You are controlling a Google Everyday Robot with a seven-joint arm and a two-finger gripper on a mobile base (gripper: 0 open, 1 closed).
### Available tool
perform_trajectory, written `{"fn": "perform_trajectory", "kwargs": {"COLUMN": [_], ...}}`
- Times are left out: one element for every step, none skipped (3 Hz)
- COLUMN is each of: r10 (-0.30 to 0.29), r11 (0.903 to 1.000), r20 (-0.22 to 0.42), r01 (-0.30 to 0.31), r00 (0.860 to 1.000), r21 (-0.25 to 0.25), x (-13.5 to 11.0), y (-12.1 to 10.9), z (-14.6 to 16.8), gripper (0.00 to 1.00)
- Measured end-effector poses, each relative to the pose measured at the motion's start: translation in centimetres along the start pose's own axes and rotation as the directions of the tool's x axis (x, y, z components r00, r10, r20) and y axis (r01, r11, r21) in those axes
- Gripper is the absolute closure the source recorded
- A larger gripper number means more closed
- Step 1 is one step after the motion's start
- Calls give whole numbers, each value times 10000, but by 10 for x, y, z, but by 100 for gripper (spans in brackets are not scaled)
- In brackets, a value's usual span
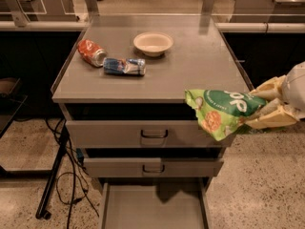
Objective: Place green rice chip bag into bottom drawer
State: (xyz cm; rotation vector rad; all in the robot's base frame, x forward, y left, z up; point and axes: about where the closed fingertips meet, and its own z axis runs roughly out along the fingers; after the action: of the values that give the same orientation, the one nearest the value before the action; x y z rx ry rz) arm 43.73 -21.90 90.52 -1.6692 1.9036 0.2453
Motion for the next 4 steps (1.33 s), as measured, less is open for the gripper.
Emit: {"fn": "perform_trajectory", "kwargs": {"r10": [-27, 53, 209, 172], "r11": [10000, 9992, 9952, 9930], "r20": [6, 67, 287, 319], "r01": [27, -50, -181, -133], "r00": [10000, 10000, 9994, 9993], "r21": [-15, -394, -957, -1175], "x": [-1, 2, 7, 19], "y": [4, 25, 68, 102], "z": [0, 20, 70, 122], "gripper": [100, 100, 100, 100]}}
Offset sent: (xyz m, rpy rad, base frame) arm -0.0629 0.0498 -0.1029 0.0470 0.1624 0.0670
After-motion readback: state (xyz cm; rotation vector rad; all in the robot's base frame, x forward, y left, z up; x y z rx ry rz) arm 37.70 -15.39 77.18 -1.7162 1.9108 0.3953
